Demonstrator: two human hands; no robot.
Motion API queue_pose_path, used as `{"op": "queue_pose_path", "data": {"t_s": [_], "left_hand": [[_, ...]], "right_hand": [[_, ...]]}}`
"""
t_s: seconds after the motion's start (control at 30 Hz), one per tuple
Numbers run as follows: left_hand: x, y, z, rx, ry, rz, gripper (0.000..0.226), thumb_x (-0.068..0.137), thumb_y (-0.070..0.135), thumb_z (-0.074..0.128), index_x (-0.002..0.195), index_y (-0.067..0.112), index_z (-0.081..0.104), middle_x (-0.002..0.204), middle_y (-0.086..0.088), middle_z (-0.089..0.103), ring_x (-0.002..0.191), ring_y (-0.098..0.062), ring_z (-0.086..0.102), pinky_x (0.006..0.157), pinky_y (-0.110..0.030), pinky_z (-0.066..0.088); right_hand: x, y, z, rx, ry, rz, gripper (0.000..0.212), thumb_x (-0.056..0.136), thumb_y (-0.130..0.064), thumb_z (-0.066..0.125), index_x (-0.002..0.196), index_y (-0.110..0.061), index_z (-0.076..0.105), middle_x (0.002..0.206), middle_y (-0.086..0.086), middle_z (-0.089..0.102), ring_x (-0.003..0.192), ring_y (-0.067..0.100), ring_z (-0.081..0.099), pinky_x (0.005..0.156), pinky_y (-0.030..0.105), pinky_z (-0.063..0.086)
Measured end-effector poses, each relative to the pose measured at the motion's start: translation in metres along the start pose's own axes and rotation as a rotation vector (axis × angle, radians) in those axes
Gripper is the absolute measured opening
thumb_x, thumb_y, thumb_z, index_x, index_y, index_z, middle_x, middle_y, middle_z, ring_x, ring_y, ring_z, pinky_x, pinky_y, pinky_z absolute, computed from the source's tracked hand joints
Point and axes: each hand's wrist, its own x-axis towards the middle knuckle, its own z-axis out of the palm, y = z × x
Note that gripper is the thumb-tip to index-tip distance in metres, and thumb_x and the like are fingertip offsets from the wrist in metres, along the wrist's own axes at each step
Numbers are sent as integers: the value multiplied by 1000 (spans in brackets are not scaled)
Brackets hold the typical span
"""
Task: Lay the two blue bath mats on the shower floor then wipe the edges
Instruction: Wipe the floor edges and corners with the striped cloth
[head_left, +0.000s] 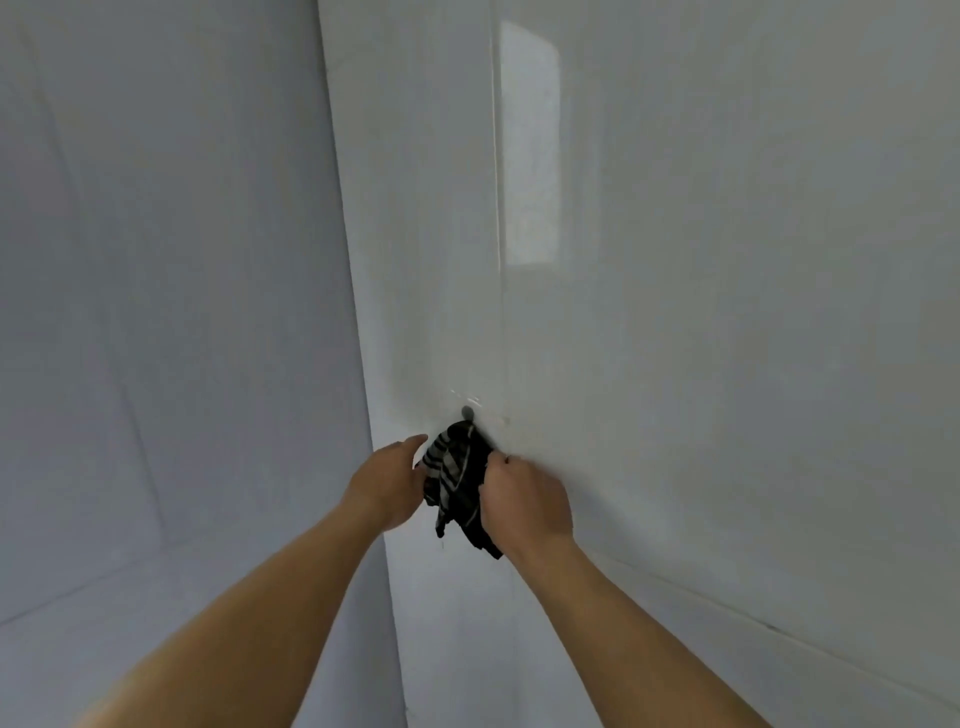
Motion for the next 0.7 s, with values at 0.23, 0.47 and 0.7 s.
{"op": "queue_pose_path", "data": {"t_s": [0.23,0.47,0.7], "left_hand": [[12,-10,17,-42,153,36,23,101,30,49,115,25,67,106,1,66,101,-22,60,79,-36,50],[-13,-31,-22,-109,280,54,15,100,22,39,93,15,51,77,-2,61,72,-25,57,63,-39,46],[-118,-105,-82,-80,277,-46,10,99,24,40,93,20,47,69,4,59,64,-19,56,52,-33,34]], "right_hand": [[11,-12,12,-46,50,83,20,95,-3,51,112,-10,57,109,8,67,92,26,66,61,33,39],[4,-31,-8,7,205,58,19,100,-18,46,114,-10,56,110,6,64,95,23,60,62,32,33],[-26,-93,-2,48,175,-41,13,98,-15,46,107,-11,54,104,7,62,93,23,54,58,32,31]]}}
